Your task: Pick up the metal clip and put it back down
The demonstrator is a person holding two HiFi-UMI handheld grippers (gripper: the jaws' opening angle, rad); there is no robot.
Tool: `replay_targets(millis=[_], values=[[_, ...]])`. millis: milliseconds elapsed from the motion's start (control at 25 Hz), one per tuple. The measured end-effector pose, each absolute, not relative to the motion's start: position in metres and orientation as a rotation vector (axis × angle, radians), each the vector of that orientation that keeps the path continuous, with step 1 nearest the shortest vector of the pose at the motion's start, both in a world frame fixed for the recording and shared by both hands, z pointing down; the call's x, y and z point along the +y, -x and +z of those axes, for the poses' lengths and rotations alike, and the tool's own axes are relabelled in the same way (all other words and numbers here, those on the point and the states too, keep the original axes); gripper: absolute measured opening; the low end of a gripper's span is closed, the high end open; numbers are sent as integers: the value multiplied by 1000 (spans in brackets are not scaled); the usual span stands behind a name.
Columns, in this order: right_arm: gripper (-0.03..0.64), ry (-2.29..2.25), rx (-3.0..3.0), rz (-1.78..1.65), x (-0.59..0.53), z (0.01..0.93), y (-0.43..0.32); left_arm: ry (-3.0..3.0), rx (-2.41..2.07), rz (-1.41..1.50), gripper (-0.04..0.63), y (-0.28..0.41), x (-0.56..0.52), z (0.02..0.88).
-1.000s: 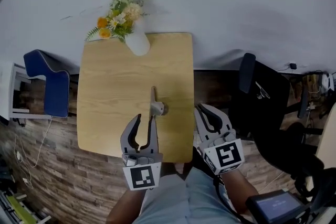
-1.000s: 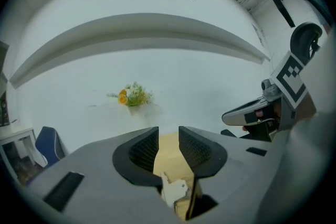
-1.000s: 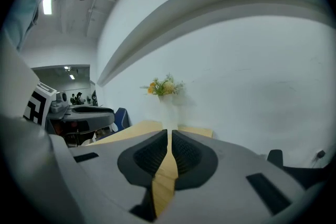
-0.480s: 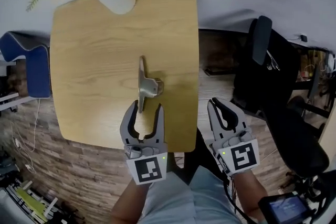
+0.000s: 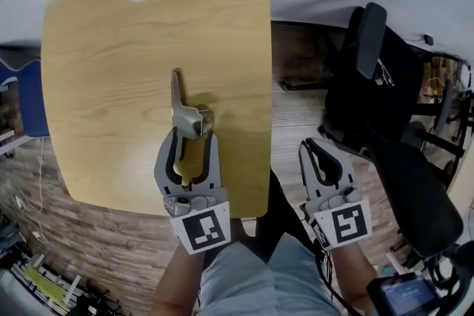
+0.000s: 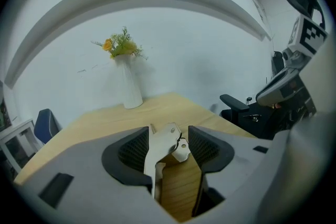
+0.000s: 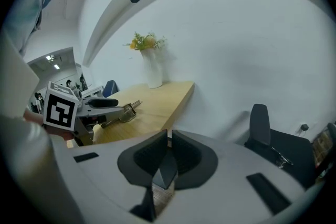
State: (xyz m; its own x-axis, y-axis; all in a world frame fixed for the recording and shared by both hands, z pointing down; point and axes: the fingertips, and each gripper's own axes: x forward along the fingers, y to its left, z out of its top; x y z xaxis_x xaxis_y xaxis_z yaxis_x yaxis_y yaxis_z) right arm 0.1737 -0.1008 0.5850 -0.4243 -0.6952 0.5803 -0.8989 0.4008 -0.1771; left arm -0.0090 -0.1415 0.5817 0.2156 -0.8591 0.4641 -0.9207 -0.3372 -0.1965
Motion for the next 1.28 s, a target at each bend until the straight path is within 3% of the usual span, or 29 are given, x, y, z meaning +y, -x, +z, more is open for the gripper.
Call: replay_targets(millis=[120,280,520,760,1280], values=[[54,-1366,-2233,671,-99,588,-179,-2255,-1776,693,247,11,-143,586],[54,-1372,-2227,677,-103,591,-182,-2371,-1729,879,242,6,-151,586],[54,-1377,-2230,677,-107,589,-185,-2315,-1822,937,132,12,-158,587],[54,-1385,-2240,666,-113,578,-181,-2311,-1917,980,80,28,-163,574],[54,-1409,-2309,610,-129,538,-139,-2161,-1972,727,37,72,-168,558]])
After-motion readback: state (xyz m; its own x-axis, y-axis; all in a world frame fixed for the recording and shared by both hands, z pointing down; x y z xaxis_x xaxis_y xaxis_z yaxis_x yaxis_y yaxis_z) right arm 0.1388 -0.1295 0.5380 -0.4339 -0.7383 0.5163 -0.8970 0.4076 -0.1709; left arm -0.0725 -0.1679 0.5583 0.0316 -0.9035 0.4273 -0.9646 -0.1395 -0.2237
